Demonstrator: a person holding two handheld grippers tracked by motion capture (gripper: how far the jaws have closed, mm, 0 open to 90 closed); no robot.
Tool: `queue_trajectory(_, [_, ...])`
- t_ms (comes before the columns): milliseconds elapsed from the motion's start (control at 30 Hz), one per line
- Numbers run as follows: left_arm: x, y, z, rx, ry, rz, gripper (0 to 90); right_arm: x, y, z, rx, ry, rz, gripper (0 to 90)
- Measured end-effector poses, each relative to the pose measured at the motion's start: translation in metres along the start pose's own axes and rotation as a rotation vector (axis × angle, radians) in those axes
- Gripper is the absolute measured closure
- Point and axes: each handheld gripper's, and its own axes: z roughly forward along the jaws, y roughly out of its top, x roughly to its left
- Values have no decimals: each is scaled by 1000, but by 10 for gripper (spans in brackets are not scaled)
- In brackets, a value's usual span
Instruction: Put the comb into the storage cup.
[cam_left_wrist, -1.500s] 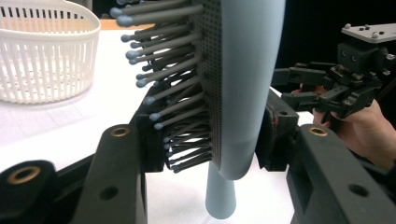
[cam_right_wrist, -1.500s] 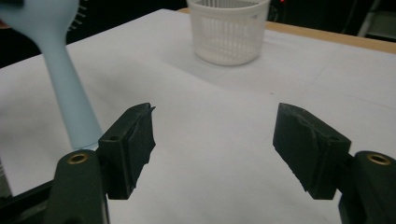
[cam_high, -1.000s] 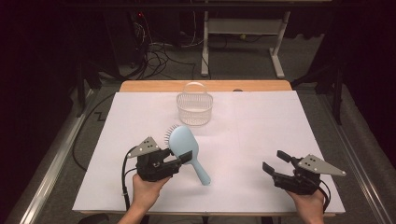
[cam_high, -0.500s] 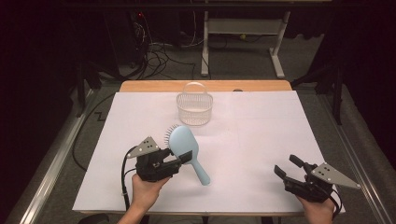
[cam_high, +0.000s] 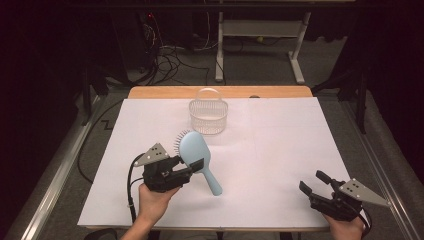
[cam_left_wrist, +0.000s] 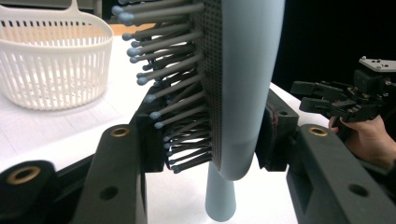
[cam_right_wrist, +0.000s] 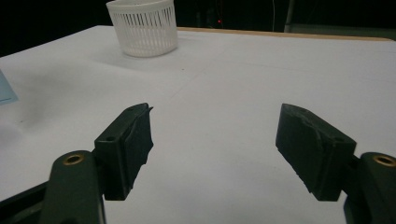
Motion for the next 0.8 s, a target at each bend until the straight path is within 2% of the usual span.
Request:
queue_trajectory(133, [0, 5, -2, -1, 14, 11, 540, -1, 0, 1, -6, 10, 22, 267])
queue_trajectory(333, [3, 11, -5, -7, 26, 10, 540, 1, 0, 3, 6, 26, 24, 257])
queue_trajectory(800, [10, 28, -4, -12, 41, 18, 539, 0, -1, 3, 4, 16, 38, 256])
